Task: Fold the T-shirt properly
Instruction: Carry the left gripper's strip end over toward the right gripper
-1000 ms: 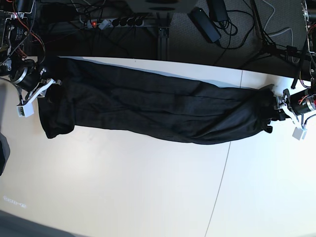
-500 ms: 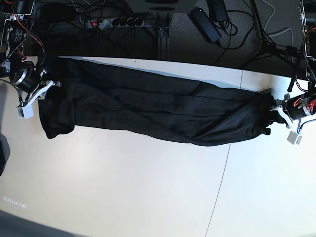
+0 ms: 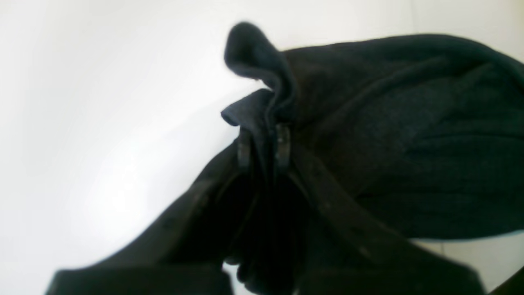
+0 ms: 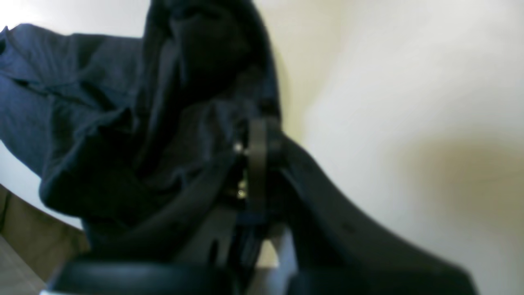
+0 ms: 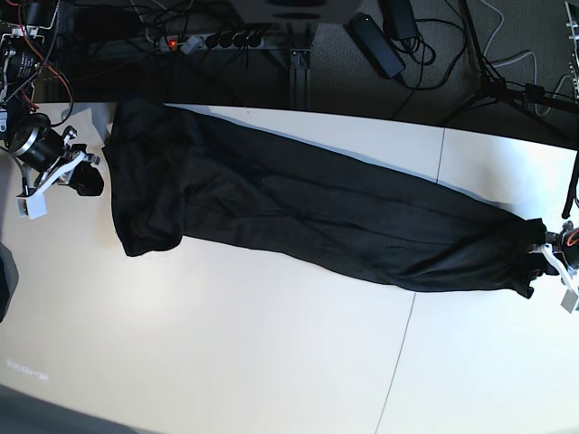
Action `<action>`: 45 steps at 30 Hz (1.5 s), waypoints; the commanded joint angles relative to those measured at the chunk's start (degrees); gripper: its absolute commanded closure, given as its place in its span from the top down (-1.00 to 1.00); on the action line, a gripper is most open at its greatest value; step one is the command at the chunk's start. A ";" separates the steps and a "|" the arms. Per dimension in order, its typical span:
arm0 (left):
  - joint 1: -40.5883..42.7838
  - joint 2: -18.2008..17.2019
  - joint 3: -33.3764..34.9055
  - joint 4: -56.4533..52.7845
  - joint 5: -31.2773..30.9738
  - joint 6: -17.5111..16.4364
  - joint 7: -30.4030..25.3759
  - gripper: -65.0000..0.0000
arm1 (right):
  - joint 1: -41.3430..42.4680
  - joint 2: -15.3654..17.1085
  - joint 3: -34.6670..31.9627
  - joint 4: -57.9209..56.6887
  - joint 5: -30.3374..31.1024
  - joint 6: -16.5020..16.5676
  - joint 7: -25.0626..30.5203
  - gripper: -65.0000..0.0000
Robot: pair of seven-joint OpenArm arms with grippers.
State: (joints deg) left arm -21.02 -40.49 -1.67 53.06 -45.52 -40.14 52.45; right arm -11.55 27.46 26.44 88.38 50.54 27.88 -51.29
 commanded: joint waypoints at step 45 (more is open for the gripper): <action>16.26 20.68 16.70 44.52 17.11 11.85 -2.64 -1.00 | 3.76 0.92 0.55 0.87 -2.97 3.65 0.24 -1.00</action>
State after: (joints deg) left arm -3.66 -19.55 15.27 96.73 -27.68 -28.80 50.92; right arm -8.38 27.27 26.50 88.38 46.81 27.88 -51.90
